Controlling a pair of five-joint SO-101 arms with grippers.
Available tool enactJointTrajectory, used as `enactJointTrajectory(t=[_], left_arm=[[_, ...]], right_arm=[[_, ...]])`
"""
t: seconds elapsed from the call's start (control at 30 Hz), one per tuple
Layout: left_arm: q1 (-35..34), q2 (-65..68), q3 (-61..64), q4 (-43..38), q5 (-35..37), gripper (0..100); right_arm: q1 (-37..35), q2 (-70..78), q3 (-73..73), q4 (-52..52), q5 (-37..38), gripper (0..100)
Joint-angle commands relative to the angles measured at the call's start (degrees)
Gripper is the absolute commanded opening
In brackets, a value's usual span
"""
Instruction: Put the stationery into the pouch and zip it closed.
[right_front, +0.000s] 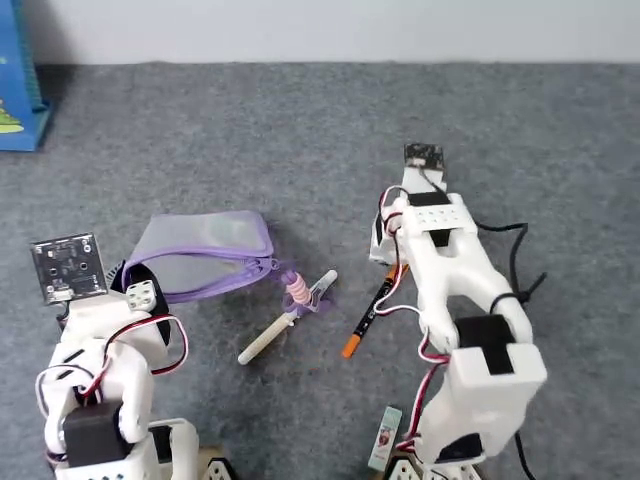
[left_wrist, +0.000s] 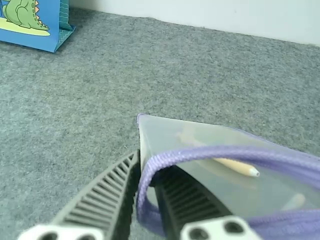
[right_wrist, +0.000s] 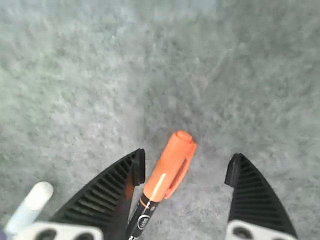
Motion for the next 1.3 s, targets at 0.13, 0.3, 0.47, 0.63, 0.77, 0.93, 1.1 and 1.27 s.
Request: enactJointTrajectory(t=[0.13, 0.3, 0.47, 0.63, 0.77, 0.93, 1.1, 1.27], left_arm=[[-0.5, 0.6, -0.4, -0.4, 0.3, 1], [-0.5, 0.6, -0.3, -0.4, 0.3, 1], [-0.5, 0.6, -0.3, -0.4, 0.3, 1], [-0.5, 0.6, -0.3, -0.4, 0.3, 1], [-0.5, 0.6, 0.4, -0.9, 0.3, 1], [-0.5, 0.6, 0.4, -0.9, 0.3, 1], [-0.5, 0.6, 0.4, -0.9, 0.3, 1], [-0.4, 0.6, 0.5, -0.9, 0.3, 1]], right_arm=[[-0.6, 7.9, -12.3, 8.0, -1.8, 13.8], [-0.3, 11.4, -20.0, 14.3, -3.6, 2.9], [-0.5, 10.5, -24.4, 20.8, -3.4, 1.0], [-0.4, 3.6, -24.4, 25.4, -3.3, 0.8], [-0.7, -4.8, -18.7, 25.5, -0.3, 0.8], [-2.9, -19.2, -7.5, 21.1, 1.1, 0.8], [-6.4, -37.0, 5.4, 15.5, 1.2, 0.8], [-10.4, -55.1, 15.5, 11.1, 1.1, 0.8]])
